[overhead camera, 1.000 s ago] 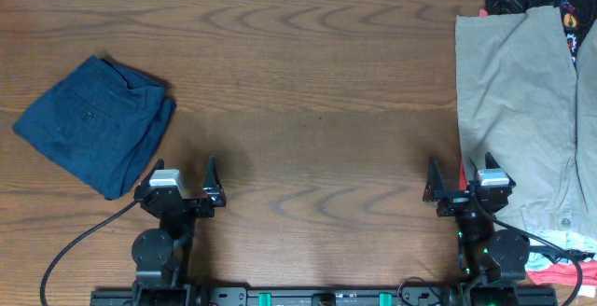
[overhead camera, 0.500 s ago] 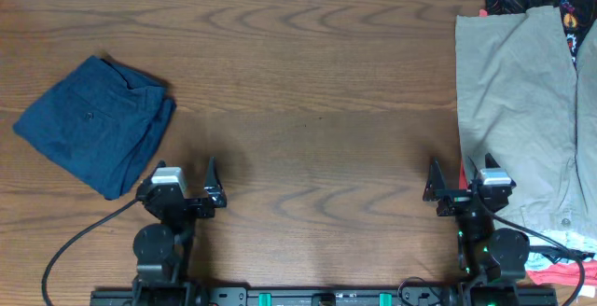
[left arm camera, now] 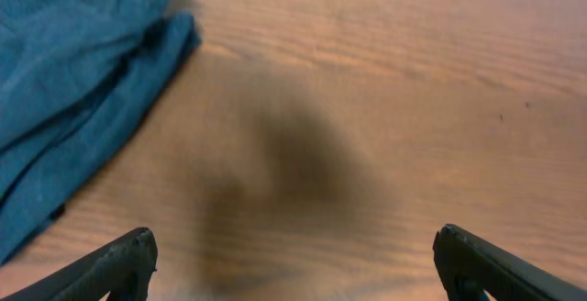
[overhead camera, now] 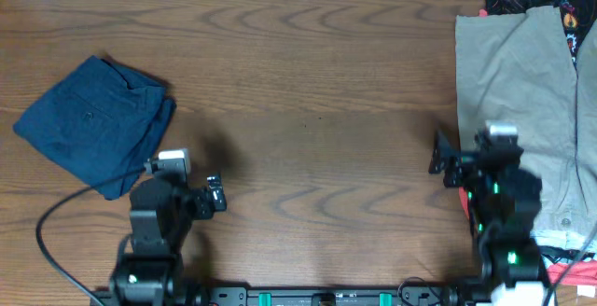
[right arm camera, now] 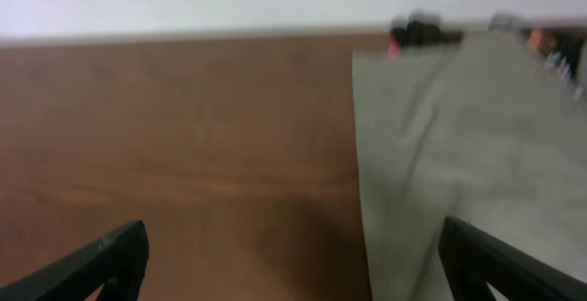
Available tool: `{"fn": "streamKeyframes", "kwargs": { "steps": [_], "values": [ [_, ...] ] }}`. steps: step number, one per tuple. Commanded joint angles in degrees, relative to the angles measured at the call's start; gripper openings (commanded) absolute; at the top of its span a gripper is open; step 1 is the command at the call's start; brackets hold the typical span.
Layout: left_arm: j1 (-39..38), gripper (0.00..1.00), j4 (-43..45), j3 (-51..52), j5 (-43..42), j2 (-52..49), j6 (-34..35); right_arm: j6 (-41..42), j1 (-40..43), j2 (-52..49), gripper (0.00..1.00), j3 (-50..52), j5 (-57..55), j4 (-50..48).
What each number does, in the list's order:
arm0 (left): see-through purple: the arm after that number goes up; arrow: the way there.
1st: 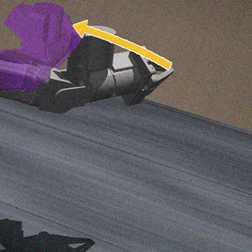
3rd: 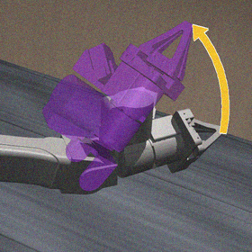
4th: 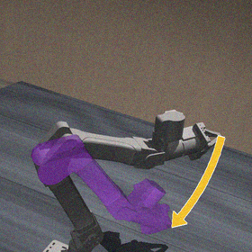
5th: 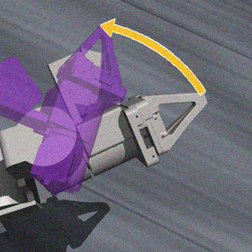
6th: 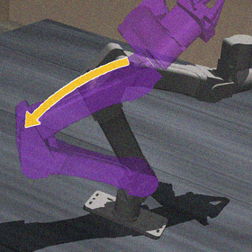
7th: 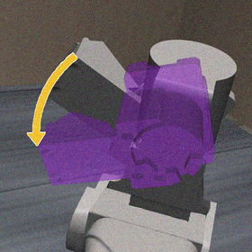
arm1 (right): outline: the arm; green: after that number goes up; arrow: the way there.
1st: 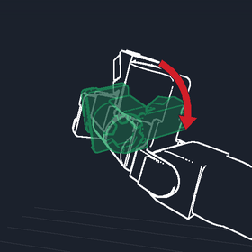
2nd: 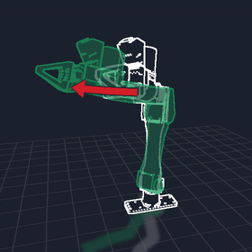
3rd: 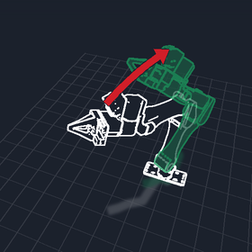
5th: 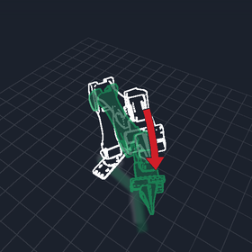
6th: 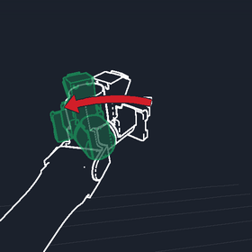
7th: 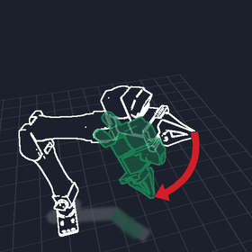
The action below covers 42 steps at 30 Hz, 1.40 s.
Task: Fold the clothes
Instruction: 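Reach the right gripper to the khaki shorts and grasp an edge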
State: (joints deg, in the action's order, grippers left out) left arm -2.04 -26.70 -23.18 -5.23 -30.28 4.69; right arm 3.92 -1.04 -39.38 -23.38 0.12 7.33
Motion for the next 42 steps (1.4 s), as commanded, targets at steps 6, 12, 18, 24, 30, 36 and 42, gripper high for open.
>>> {"fn": "streamKeyframes", "kwargs": {
  "steps": [6, 12, 18, 24, 30, 36, 42],
  "values": [
    [-0.3, 0.98, -15.8, -15.2, -3.1, -13.0, 0.5, -1.4, 0.4, -27.1, 0.99, -20.6, 1.1, 14.1],
    [-0.3, 0.98, -20.2, -18.2, -3.3, -18.1, 0.5, -5.5, 2.7, -42.5, 0.99, -33.5, 1.2, 24.6],
    [-0.3, 0.98, -20.6, -18.2, -3.3, -19.6, 0.5, -4.9, 3.0, -48.1, 0.99, -34.5, -1.5, 19.8],
    [-0.3, 0.98, -20.6, -18.2, -3.3, -19.7, 0.5, -4.8, 3.7, -55.2, 0.88, -34.4, -10.7, 15.6],
    [-0.3, 0.98, -20.7, -18.2, -3.3, -19.7, 0.5, -3.1, 4.5, -62.1, 0.72, -34.4, -16.2, 13.8],
    [-0.3, 0.98, -20.7, -18.2, -3.3, -19.7, 0.5, -3.1, 5.5, -67.6, 0.67, -34.4, -16.2, 11.2],
    [-0.3, 0.98, -20.6, -18.2, -3.3, -19.7, 0.5, -2.2, 5.5, -69.5, 0.3, -34.5, -16.2, 11.0]
  ]
}}
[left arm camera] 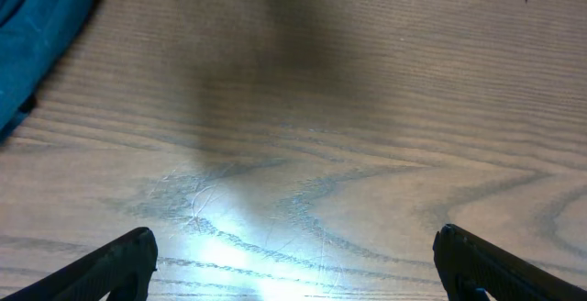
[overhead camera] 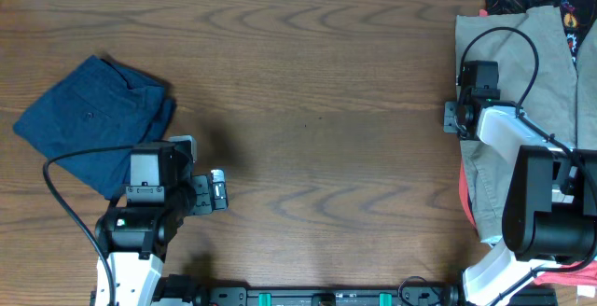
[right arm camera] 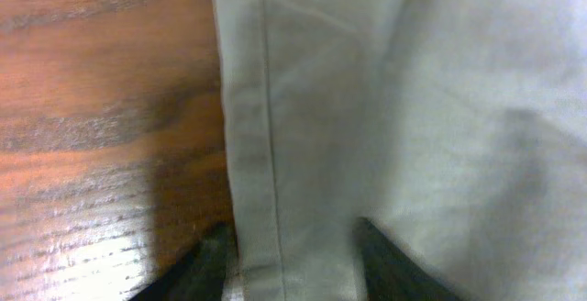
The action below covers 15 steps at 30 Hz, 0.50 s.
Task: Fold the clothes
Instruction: 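Reach the right gripper to the khaki shorts and grasp an edge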
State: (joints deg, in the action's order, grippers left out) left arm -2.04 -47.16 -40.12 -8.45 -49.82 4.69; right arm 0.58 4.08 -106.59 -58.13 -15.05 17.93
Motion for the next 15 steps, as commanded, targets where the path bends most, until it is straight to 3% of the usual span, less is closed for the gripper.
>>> {"fn": "streamKeyframes", "kwargs": {
  "steps": [1, 3, 4, 15],
  "values": [
    [-0.3, 0.98, -0.2, -1.3, -0.1, -0.2, 0.5, 1.1, 0.4, -2.1, 0.23, 0.3, -1.0, 0.3],
    [-0.3, 0.98, -0.2, -1.3, -0.1, -0.2, 0.5, 1.2, 0.4, -1.6, 0.04, 0.1, -1.0, 0.3],
    [-0.3, 0.98, -0.2, -1.3, -0.1, -0.2, 0.5, 1.4, 0.4, -1.1, 0.01, 0.0, -1.0, 0.3],
    [-0.3, 0.98, -0.2, -1.3, -0.1, -0.3, 0.5, 3.2, 0.4, 13.3, 0.01, -4.9, 9.7, 3.1]
  ]
}}
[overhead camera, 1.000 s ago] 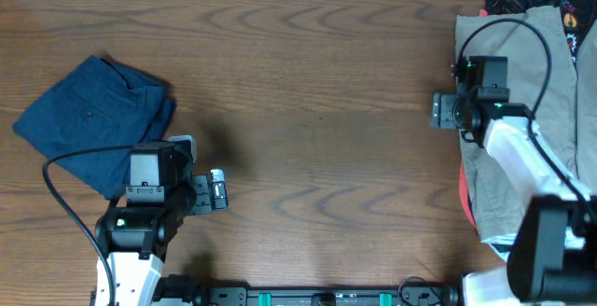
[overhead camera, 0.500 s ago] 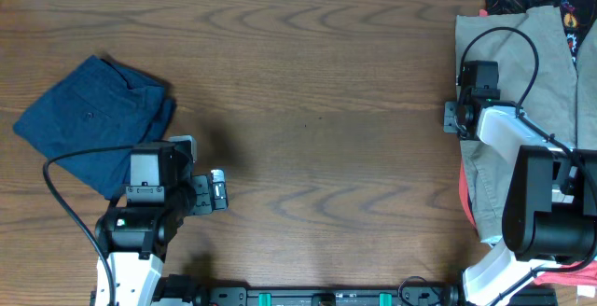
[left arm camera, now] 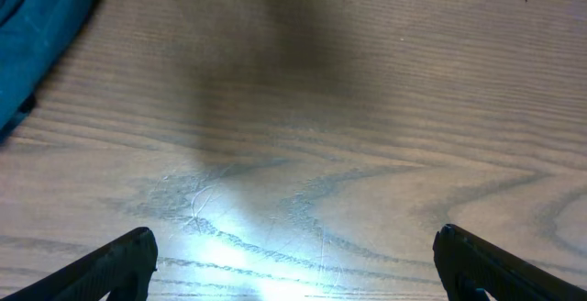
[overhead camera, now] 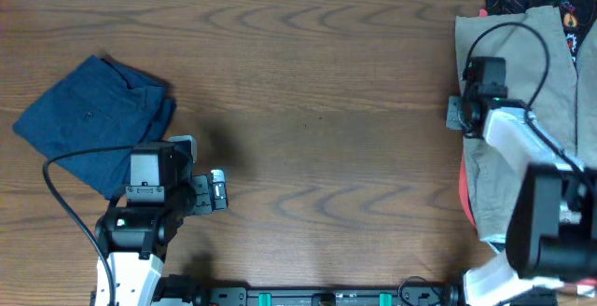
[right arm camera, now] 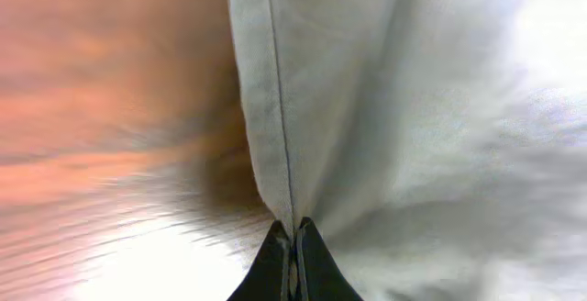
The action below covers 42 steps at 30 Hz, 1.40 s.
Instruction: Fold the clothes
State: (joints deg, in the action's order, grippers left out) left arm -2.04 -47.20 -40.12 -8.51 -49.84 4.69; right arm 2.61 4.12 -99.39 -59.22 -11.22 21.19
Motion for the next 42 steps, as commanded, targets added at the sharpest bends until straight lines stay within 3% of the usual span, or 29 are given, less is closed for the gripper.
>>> {"fn": "streamKeyframes", "kwargs": {
  "steps": [1, 6, 11, 19, 28, 29, 30, 33, 34, 42],
  "values": [
    [-0.3, 0.98, -0.2, -1.3, 0.0, -0.3, 0.5, 1.2, 0.4, 8.1, 0.01, -4.4, 7.7, -0.2],
    [-0.3, 0.98, -0.1, -1.2, 0.0, -0.3, 0.5, 1.2, 0.3, 14.8, 0.01, -4.7, 13.1, -0.3],
    [-0.3, 0.98, -0.1, -1.3, 0.0, -0.3, 0.5, 1.2, -0.2, 15.5, 0.01, -4.6, 16.3, 1.9],
    [-0.3, 0.98, 0.2, -1.3, 0.0, -0.3, 0.5, 1.2, -5.2, 15.4, 0.03, -4.6, 42.2, -2.0],
    [-0.3, 0.98, 1.7, -1.2, 0.0, -0.3, 0.5, 3.5, -19.1, 14.4, 0.08, -4.6, 40.5, -11.4],
    [-0.3, 0.98, 1.8, -1.3, -0.1, -0.3, 0.5, 3.6, -20.8, 14.1, 0.11, -4.6, 38.6, -11.3],
    [-0.3, 0.98, 1.8, -1.3, -0.1, -0.3, 0.5, 3.6, -22.0, 13.9, 0.22, -4.6, 36.9, -10.6],
    [-0.3, 0.98, 1.8, -1.3, -0.1, -0.3, 0.5, 3.6, -24.4, 13.2, 0.91, -4.6, 30.3, -7.6],
    [-0.3, 0.98, 1.7, -1.3, -0.3, -0.3, 1.0, 3.6, -24.8, 13.0, 0.99, -4.6, 27.8, -6.3],
    [-0.3, 0.98, 1.7, -1.2, -7.6, -0.3, 12.9, 3.9, -22.4, 12.7, 0.99, -4.6, 5.6, 8.1]
  ]
}}
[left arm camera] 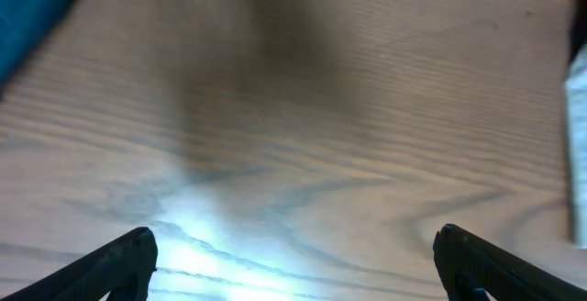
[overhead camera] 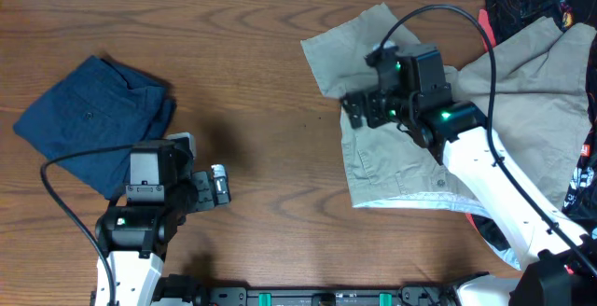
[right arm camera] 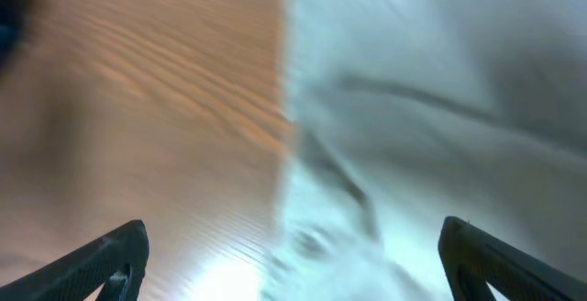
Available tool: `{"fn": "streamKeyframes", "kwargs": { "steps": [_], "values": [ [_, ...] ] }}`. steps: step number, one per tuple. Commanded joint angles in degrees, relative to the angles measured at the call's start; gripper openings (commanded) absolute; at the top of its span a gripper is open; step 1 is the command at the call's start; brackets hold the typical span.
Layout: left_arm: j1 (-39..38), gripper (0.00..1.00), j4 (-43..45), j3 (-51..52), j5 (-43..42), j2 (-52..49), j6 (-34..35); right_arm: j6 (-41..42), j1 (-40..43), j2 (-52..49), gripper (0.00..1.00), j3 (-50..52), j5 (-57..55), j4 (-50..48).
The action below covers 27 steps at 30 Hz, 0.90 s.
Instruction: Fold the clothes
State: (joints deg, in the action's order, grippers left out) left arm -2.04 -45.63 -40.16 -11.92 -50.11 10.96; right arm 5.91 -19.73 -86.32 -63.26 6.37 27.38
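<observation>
Crumpled khaki shorts [overhead camera: 410,157] lie across the right-middle of the table, one flap reaching up to the far side. My right gripper [overhead camera: 359,101] hovers open over their left edge; in the right wrist view its fingers [right arm camera: 293,264] stand wide apart above the blurred khaki cloth [right arm camera: 431,108] and bare wood. A folded blue garment [overhead camera: 93,124] rests at the far left. My left gripper [overhead camera: 219,185] is open low over bare wood beside it, with nothing between its fingers [left arm camera: 293,264].
A heap of other clothes, black and red [overhead camera: 586,171], sits at the right edge, partly under the khaki shorts. The right arm's cable [overhead camera: 438,12] arcs over the shorts. The wooden tabletop [overhead camera: 270,91] runs between the two garments.
My right gripper was shut on the khaki shorts' left hem at the table's right side. Now the shorts lie pulled toward the middle and the gripper is open. The left arm has barely shifted.
Both grippers were open near the front, with the khaki shorts flat at the right edge. Then my right gripper stood at the shorts' left hem, then shut on it. Now the shorts lie crumpled near the middle, let go. The blue garment stayed put.
</observation>
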Motion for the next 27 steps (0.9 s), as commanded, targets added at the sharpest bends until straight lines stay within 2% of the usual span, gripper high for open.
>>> {"fn": "streamKeyframes", "kwargs": {
  "steps": [1, 8, 14, 16, 27],
  "values": [
    [-0.3, 0.98, 0.2, -1.2, -5.1, -0.1, 7.8, 1.5, 2.1, -0.3, 0.99, -0.6, -14.0, 3.4],
    [-1.0, 0.98, 1.8, -1.2, -12.7, -3.7, 10.3, 2.9, 6.4, -0.3, 0.99, -0.6, -15.2, 11.9],
    [-6.6, 0.98, 5.5, -1.2, -13.6, -11.1, 13.4, 6.3, 9.4, -0.3, 0.99, -0.6, -11.3, 13.9],
    [-9.7, 0.98, 8.0, -1.2, -13.6, -14.3, 14.9, 5.6, 9.8, -0.3, 0.99, -0.6, -8.7, 14.7],
    [-26.6, 0.98, 30.4, -1.2, -13.6, -31.3, 27.1, 6.5, 10.5, -0.3, 0.99, -0.6, -11.9, 16.5]
  ]
}}
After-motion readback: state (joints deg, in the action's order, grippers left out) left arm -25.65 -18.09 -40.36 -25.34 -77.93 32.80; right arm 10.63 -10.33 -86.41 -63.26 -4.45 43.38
